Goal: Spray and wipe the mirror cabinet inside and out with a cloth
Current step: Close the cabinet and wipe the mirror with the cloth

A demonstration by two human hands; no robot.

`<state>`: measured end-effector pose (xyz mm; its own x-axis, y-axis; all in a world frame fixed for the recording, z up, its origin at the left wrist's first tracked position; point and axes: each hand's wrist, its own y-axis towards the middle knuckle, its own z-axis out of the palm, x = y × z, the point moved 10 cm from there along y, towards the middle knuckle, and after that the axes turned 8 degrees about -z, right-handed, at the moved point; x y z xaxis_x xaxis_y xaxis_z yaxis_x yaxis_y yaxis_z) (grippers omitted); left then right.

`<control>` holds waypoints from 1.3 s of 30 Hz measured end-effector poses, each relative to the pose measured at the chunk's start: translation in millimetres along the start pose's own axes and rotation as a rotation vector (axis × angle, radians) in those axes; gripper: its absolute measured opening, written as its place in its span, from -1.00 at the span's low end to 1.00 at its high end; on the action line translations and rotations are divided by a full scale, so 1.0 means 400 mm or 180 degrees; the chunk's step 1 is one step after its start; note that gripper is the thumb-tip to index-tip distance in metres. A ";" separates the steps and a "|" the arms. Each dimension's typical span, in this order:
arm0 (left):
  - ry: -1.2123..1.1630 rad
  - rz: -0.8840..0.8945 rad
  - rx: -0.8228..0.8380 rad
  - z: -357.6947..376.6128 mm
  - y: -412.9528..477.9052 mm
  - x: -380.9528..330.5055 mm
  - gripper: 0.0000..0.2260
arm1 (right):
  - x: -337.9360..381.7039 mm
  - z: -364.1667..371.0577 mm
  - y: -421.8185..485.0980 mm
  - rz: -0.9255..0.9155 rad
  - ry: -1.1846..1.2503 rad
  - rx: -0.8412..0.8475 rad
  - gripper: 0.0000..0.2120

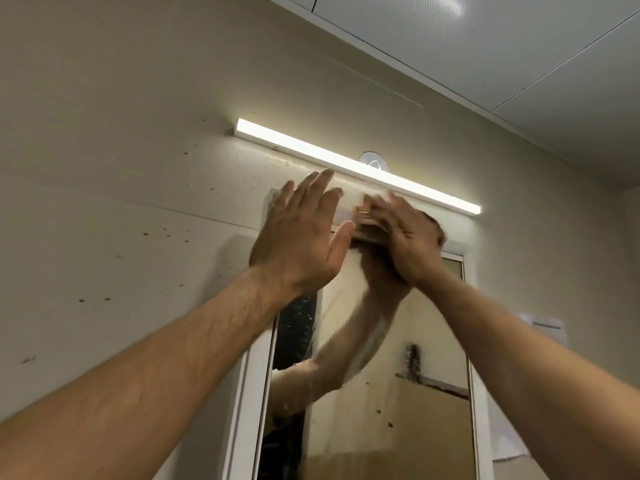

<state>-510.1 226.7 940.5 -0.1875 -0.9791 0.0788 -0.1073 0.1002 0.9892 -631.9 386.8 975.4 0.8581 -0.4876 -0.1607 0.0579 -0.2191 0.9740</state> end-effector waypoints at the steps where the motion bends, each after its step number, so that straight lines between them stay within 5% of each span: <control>1: 0.0090 0.0004 0.0038 0.005 -0.001 0.000 -0.42 | -0.088 -0.054 -0.020 0.0349 0.0120 -0.0191 -0.57; 4: 0.0090 -0.0086 -0.0011 0.003 -0.002 0.011 -0.36 | -0.260 -0.134 -0.056 0.1338 0.0364 -0.0291 -0.55; 9: 0.0081 -0.0094 -0.0120 -0.005 -0.011 0.012 -0.35 | -0.157 -0.078 -0.057 0.0715 0.0533 -0.0028 -0.47; 12: -0.0019 -0.0116 -0.0128 -0.012 -0.017 0.018 -0.37 | -0.237 -0.162 -0.124 0.1354 0.0342 -0.0559 -0.37; 14: -0.0069 -0.0106 -0.0135 -0.013 -0.019 0.018 -0.37 | -0.286 -0.183 -0.184 0.1851 0.0386 -0.0690 -0.51; 17: -0.0110 -0.0073 -0.0148 -0.011 -0.020 0.018 -0.38 | -0.285 -0.144 -0.275 0.1861 0.0480 -0.0617 -0.75; 24: -0.0580 -0.0170 -0.0560 -0.044 -0.030 0.032 -0.45 | -0.297 -0.134 -0.339 0.2813 0.0453 -0.1037 -0.80; 28: -0.1419 -0.0699 -0.1013 -0.084 -0.058 0.083 -0.48 | -0.115 -0.065 -0.176 0.2263 -0.0043 -0.0791 -0.58; 31: -0.2399 -0.1030 -0.0895 -0.082 -0.071 0.114 -0.45 | 0.202 0.091 -0.089 0.0696 0.0924 -0.0417 -0.47; 34: -0.3287 -0.1506 -0.0622 -0.070 -0.083 0.165 -0.36 | 0.419 0.223 -0.116 -0.0337 0.0551 0.0364 -0.44; 37: -0.3221 -0.1636 -0.0368 -0.069 -0.123 0.202 -0.32 | 0.442 0.230 -0.143 -0.1058 0.0447 0.0907 -0.37; 39: -0.2777 -0.1548 -0.0155 -0.065 -0.151 0.204 -0.34 | 0.338 0.184 -0.152 -0.1030 0.0226 0.0972 -0.37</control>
<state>-493.6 136.4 890.5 -0.7872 -0.4371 -0.4351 -0.3264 -0.3035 0.8952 -556.8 272.1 882.6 0.8541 -0.2962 -0.4274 0.1849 -0.5953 0.7819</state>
